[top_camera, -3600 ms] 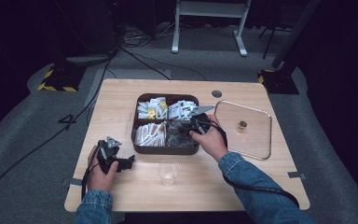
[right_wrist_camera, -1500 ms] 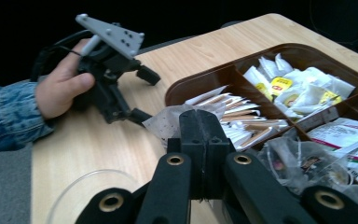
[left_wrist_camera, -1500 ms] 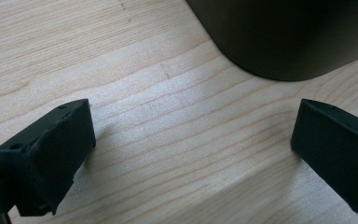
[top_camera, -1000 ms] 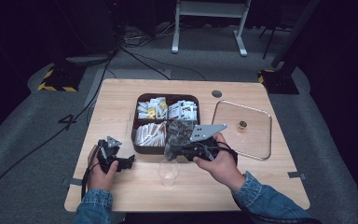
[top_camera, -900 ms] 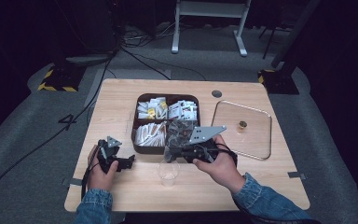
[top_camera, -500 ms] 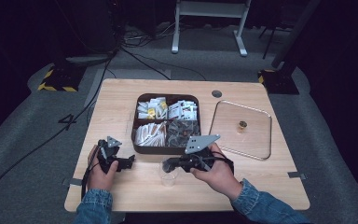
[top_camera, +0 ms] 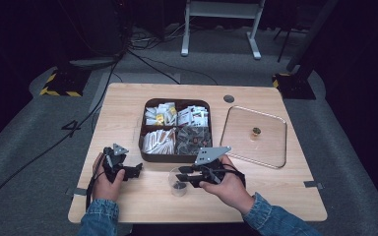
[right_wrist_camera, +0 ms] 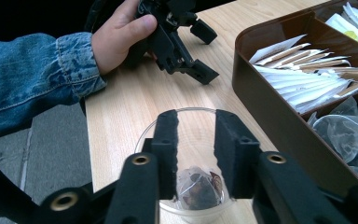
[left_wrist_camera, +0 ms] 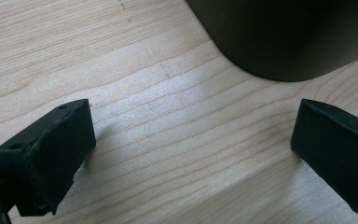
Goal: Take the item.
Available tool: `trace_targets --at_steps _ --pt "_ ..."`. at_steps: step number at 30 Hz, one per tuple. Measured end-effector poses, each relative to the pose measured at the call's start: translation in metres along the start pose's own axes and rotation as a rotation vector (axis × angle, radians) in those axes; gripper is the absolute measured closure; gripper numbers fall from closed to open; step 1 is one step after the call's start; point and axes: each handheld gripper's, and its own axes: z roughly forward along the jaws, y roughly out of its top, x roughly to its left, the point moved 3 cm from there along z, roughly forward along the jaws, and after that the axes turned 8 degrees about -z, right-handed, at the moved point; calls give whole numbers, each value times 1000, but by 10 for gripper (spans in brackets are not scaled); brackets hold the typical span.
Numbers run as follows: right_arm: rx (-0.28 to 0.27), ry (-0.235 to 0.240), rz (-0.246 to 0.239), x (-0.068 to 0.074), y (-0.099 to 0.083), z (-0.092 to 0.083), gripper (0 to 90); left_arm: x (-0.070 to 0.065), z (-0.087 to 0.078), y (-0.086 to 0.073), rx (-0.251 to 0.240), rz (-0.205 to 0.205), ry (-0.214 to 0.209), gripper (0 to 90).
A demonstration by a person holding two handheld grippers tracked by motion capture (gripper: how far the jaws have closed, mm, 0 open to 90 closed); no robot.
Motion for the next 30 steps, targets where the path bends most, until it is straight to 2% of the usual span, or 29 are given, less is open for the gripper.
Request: trace_targets --at_steps 8,14,17,23,30 --pt "-46 -25 23 -4 -3 -8 630 0 0 0 0 1 -1 1" --pt "-112 -52 49 -14 -1 -27 607 0 0 0 -1 0 0 1" --pt "-129 -71 62 -19 -4 -36 603 0 0 0 -1 0 0 1" --pt "-119 -114 89 -33 -15 -48 590 0 0 0 -1 0 1 1" --pt "-105 -162 107 -49 -18 -63 576 0 0 0 0 0 1 1"
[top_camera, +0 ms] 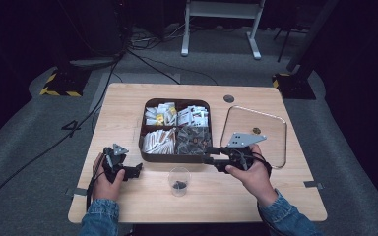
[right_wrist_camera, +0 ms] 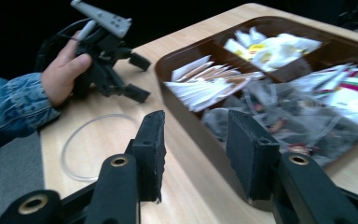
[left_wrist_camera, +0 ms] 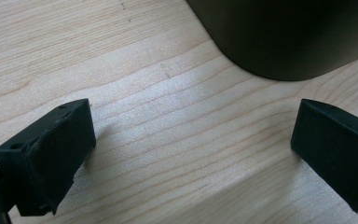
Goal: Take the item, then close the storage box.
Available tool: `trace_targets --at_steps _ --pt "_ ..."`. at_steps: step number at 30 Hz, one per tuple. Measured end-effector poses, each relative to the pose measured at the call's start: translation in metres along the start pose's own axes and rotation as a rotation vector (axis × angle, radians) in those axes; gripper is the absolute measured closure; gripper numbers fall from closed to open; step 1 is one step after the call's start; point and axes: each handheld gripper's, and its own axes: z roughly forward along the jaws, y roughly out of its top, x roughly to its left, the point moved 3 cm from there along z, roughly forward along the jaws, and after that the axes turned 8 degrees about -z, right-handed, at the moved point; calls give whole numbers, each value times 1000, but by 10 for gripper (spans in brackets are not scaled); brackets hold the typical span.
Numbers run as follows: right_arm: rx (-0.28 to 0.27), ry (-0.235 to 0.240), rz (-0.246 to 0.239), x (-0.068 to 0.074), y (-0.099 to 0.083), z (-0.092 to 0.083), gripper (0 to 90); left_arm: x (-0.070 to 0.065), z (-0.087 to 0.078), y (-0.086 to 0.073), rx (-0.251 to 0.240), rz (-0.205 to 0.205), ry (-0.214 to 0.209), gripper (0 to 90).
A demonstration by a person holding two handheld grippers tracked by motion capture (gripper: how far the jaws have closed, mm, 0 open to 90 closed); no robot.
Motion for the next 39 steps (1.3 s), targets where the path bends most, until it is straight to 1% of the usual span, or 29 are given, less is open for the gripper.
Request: trace_targets --at_steps 2,4,5,6,7,8,9,10,11,12,13,14,15,16,17,20,21,22,23,24,26,27,29,32,33,34,35,36,39 --pt "-1 -8 2 -3 1 -2 576 0 0 0 -1 0 -1 1" --pt "2 -38 -2 -11 3 -8 572 0 0 0 -1 0 -1 1" --pt "2 -38 -2 -11 3 -8 572 0 0 0 -1 0 -1 1" --pt "11 -60 -9 -16 3 -11 557 0 0 0 -1 0 -1 1" --pt "11 -60 -9 -16 3 -11 557 0 0 0 -1 0 -1 1" --pt "23 -95 -33 -23 2 -16 532 0 0 0 0 0 0 1" --pt "23 -95 -33 -23 2 -16 532 0 0 0 -1 0 -1 1" --pt "30 -115 -52 -27 1 -19 528 0 0 0 -1 -1 3 1" --pt "34 -146 -54 -36 -2 -24 519 0 -1 -1 0 1 6 1" --pt "34 -146 -54 -36 -2 -24 519 0 -1 -1 0 1 6 1" --pt "35 -154 -43 -40 -3 -26 514 1 -1 -1 0 3 4 1" --pt "42 -177 -12 -52 -8 -30 500 1 -1 -1 1 3 1 1" --pt "42 -177 -12 -52 -8 -30 500 1 -1 -1 1 -1 1 1" --pt "41 -194 2 -58 -10 -33 493 1 -1 -1 -1 -1 1 1" --pt "50 -240 27 -72 -14 -39 473 1 -1 -1 -1 -1 1 1" --pt "53 -285 51 -88 -20 -46 466 1 -1 -1 -1 -2 3 1" --pt "53 -285 51 -88 -20 -46 466 1 -1 -1 -1 -2 2 1" --pt "69 -318 69 -101 -26 -50 461 1 -1 -1 -1 -2 3 1" --pt "69 -318 69 -101 -26 -50 461 1 -1 -1 -1 -2 3 1" --pt "78 -339 90 -111 -30 -52 454 1 -1 -1 -1 -2 3 1" --pt "85 -355 109 -119 -34 -52 449 1 -1 -1 -1 -4 4 1" --pt "85 -355 109 -119 -34 -52 449 1 -1 -1 -1 -4 4 1" --pt "95 -375 126 -128 -37 -52 443 1 -1 -1 0 -5 4 1" --pt "109 -397 128 -139 -41 -48 433 1 -1 -1 0 -5 5 1" --pt "119 -415 134 -145 -45 -47 424 1 -1 -1 0 -5 4 1" --pt "119 -415 134 -145 -45 -47 424 1 -1 -1 0 -5 4 1" --pt "134 -433 133 -151 -49 -46 415 1 -1 -1 -1 -4 4 1" --pt "134 -433 133 -151 -49 -46 415 1 -1 -1 -1 -4 4 1" --pt "152 -462 142 -163 -59 -45 396 1 -1 -1 2 -4 3 1"
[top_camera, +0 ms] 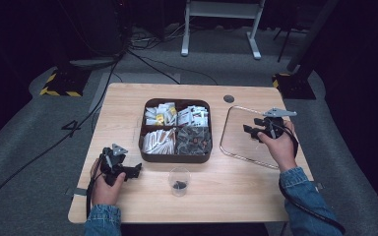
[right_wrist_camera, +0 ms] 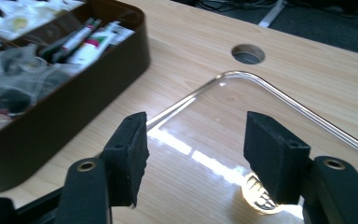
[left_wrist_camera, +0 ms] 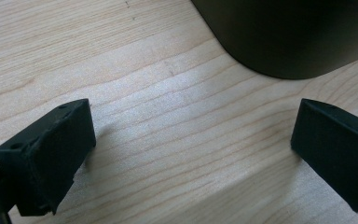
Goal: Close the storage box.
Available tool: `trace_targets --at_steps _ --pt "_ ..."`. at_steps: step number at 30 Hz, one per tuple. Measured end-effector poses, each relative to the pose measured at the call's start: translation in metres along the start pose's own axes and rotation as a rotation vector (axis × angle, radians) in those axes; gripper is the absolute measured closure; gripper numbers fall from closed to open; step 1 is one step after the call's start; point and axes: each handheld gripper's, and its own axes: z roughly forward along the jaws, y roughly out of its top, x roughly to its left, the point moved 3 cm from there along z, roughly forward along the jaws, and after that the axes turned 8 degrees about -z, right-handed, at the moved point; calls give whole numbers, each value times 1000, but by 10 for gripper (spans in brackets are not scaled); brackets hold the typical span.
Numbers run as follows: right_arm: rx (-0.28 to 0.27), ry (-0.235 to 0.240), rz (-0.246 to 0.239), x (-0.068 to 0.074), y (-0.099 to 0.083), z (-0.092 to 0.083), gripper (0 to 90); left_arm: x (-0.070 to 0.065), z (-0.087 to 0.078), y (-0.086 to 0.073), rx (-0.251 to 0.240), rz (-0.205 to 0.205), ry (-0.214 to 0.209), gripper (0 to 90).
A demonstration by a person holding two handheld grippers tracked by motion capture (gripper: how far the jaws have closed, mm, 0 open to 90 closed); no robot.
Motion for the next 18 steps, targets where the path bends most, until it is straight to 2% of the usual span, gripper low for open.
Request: trace_targets --at_steps 7,18 --pt "36 -52 42 -20 -19 11 369 0 0 0 -2 -5 6 1" --pt "95 -91 63 -31 -42 31 355 0 0 0 -2 -6 7 1"
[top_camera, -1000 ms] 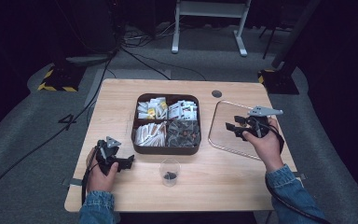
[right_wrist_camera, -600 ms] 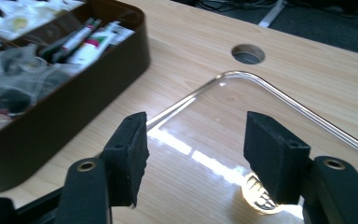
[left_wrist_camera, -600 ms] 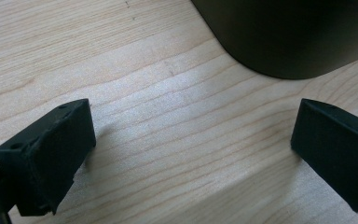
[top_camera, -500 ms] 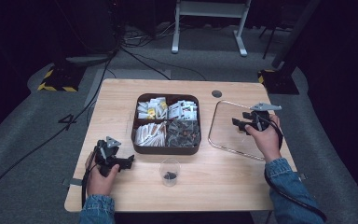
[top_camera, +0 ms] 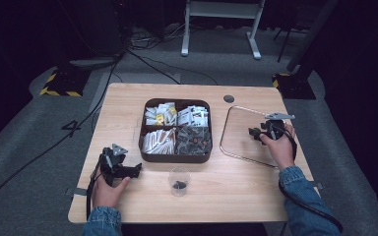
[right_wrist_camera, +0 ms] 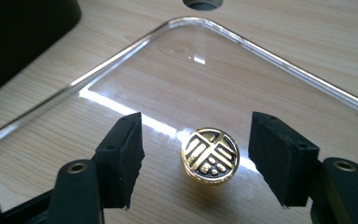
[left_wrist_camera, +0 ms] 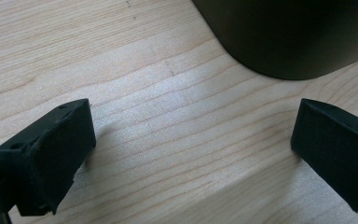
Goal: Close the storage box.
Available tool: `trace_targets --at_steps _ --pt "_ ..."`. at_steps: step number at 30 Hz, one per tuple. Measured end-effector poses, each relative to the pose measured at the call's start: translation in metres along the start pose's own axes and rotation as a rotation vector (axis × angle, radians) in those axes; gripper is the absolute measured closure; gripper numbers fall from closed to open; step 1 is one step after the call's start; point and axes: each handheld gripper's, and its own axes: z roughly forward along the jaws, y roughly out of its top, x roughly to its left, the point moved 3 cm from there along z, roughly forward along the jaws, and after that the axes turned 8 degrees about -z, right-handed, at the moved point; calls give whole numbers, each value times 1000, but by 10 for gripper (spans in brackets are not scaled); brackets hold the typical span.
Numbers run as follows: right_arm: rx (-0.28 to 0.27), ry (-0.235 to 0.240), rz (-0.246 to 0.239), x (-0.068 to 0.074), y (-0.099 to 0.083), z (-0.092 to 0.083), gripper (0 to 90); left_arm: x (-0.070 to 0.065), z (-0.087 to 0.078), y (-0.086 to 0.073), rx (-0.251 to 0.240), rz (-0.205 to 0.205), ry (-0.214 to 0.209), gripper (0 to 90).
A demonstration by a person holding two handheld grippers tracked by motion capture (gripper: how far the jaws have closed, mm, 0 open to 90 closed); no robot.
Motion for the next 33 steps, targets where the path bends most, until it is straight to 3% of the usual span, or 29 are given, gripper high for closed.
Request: trace_targets --at_steps 5,11,16,33 --pt "70 -32 33 -4 -14 13 356 0 0 0 0 0 0 1" --pt "75 -26 30 -5 -17 18 383 0 0 0 0 0 0 1" --pt "62 -11 24 -5 -17 17 578 0 0 0 -1 0 0 1" --pt "47 -30 23 -8 -18 10 585 0 0 0 -1 -5 3 2"
